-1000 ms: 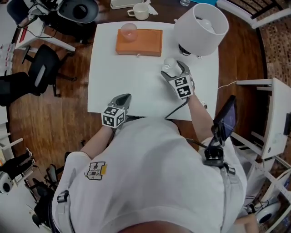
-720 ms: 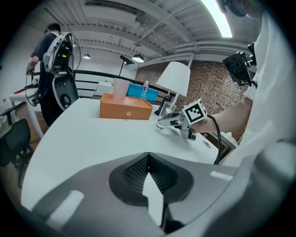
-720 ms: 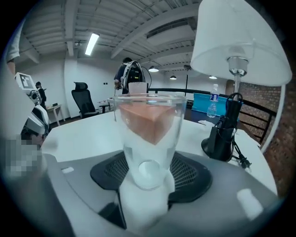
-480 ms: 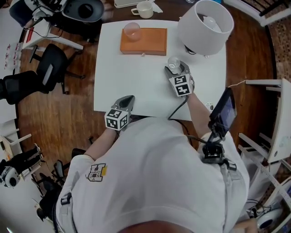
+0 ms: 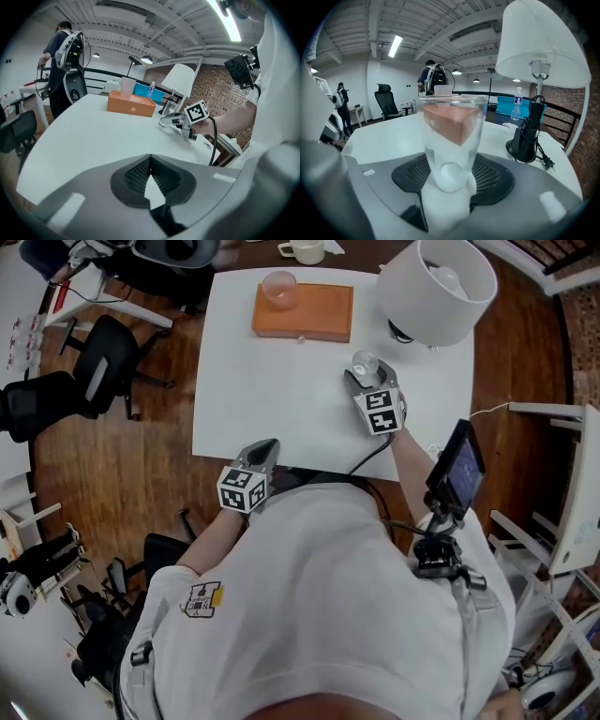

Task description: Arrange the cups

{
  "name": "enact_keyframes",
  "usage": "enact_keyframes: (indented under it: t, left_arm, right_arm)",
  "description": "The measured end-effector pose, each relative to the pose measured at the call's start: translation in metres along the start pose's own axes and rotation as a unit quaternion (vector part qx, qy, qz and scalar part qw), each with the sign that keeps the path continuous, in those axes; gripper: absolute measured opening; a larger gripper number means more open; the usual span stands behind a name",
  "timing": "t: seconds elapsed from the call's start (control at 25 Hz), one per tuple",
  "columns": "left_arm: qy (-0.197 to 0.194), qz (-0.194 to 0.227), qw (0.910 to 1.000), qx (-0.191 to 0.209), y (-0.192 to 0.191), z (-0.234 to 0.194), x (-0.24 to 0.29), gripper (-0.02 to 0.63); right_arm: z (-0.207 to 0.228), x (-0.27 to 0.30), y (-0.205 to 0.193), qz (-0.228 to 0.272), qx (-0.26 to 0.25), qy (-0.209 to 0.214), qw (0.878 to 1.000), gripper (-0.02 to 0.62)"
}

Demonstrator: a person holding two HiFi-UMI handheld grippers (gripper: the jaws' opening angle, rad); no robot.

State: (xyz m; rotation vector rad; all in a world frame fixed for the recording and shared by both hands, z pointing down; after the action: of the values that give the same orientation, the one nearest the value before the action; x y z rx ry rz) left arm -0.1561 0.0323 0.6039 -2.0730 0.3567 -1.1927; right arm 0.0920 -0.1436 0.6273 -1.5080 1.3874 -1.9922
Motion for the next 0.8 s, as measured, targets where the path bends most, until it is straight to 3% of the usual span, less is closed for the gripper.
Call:
enact_keyframes:
  t: [0.36,0.8]
  left_arm:
    - [-0.03,0.017,0.9994,0.004,-0.011,-0.024,-0.014,0.0]
    - [-0.064,0.059,0.9962,-0.006,-0.001,-0.071,-0.047,0.0]
  right_arm:
    - [-0.033,-0.016,0.02,0.002,-0.004,-0.006,1.0,0.267]
    - [-0.042,-0.015,0.127,0.047,-0.011,-0.032,0.998,0.268]
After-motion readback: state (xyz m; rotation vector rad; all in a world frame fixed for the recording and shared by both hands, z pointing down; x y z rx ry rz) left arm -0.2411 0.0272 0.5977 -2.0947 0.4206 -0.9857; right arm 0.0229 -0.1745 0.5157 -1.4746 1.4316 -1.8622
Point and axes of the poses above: the fingertips, and each gripper's own axes: x forward along the fingers, z to its right, y out of its top, the point moved 5 cm from there along -x, backward along the fingers, and after that the axes turned 1 degree about x, right-handed, at the moved point
